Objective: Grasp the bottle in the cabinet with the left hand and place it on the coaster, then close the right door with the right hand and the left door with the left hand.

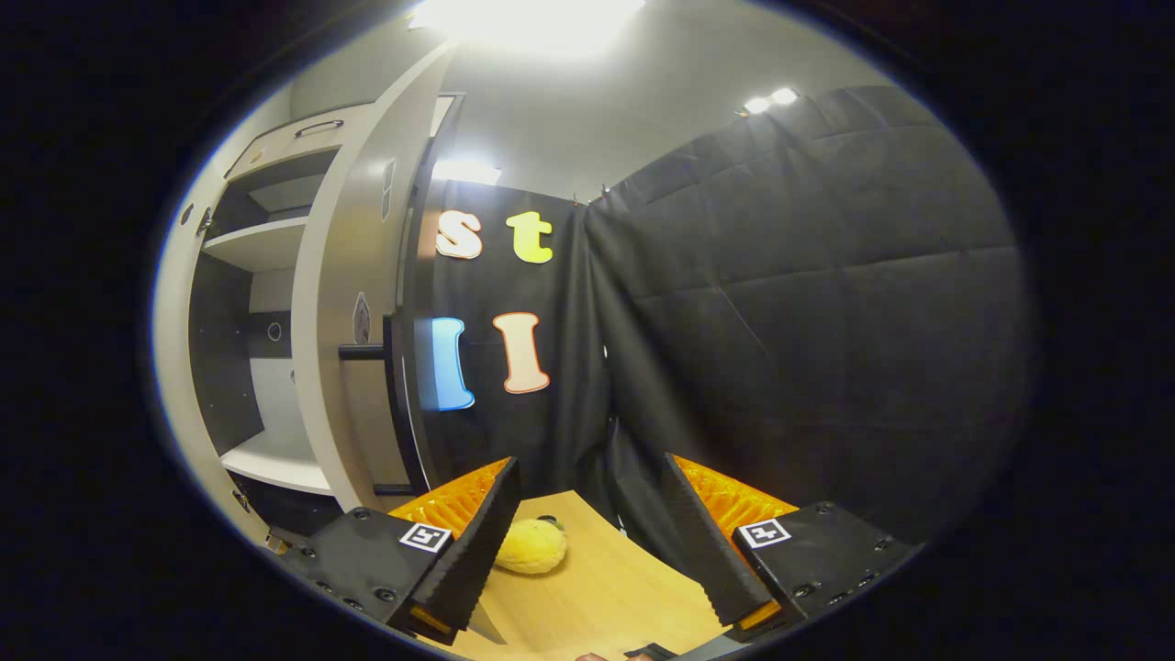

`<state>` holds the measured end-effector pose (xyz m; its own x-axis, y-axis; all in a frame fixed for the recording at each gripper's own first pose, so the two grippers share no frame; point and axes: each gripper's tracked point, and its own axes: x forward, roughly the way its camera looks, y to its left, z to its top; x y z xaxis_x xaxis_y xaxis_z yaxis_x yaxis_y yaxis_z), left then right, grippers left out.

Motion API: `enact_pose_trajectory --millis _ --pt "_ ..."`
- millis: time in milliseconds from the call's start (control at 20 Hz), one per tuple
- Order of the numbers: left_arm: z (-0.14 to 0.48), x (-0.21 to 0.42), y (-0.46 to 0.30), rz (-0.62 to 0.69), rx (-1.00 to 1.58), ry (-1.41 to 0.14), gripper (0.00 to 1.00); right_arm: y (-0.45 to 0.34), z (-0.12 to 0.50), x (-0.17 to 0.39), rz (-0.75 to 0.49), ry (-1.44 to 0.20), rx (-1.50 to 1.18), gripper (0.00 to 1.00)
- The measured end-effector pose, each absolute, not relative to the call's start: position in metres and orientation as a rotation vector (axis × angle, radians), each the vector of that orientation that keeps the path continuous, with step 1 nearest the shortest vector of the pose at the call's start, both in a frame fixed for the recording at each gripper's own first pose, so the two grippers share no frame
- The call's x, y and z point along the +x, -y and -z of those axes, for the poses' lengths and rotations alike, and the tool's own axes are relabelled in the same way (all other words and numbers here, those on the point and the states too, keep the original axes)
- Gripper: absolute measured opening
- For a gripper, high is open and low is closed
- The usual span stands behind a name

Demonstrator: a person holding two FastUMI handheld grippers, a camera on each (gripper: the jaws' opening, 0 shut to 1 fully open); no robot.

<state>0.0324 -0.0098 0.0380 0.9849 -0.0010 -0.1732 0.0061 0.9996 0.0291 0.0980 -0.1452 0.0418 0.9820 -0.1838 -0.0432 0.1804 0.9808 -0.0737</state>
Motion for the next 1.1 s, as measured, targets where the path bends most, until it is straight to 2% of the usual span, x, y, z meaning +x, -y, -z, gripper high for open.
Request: enact_pose_trajectory --millis 250,300,350,550,700,750,800,1100 --pt "-0.057 0.045 0.018 -0.11 -0.018 -0.166 0.89 0.12 -0.057 0.141 -0.023 -0.055 -0.07 0.98" --pt "-0.055 0.045 0.018 -0.138 -0.02 -0.166 0.92 0.117 -0.058 0.149 -0.06 -0.06 -0.068 0.98" --pt "-0.052 0.044 0.02 -0.162 -0.024 -0.169 0.89 0.115 -0.058 0.156 -0.087 -0.065 -0.074 0.98" --pt "-0.044 0.032 0.025 -0.252 -0.035 -0.181 0.89 0.107 -0.054 0.162 -0.193 -0.098 -0.05 0.98" --pt "-0.039 0.023 0.024 -0.316 -0.031 -0.192 0.89 0.103 -0.052 0.158 -0.246 -0.137 -0.044 0.97" --pt "-0.038 0.022 0.024 -0.327 -0.036 -0.199 0.92 0.102 -0.053 0.157 -0.258 -0.137 -0.063 0.97" --pt "-0.039 0.021 0.024 -0.327 -0.044 -0.2 0.89 0.101 -0.054 0.157 -0.258 -0.131 -0.08 0.97" --pt "-0.04 0.026 0.011 -0.283 -0.05 -0.2 0.89 0.048 -0.045 0.144 -0.308 -0.155 -0.038 0.97"
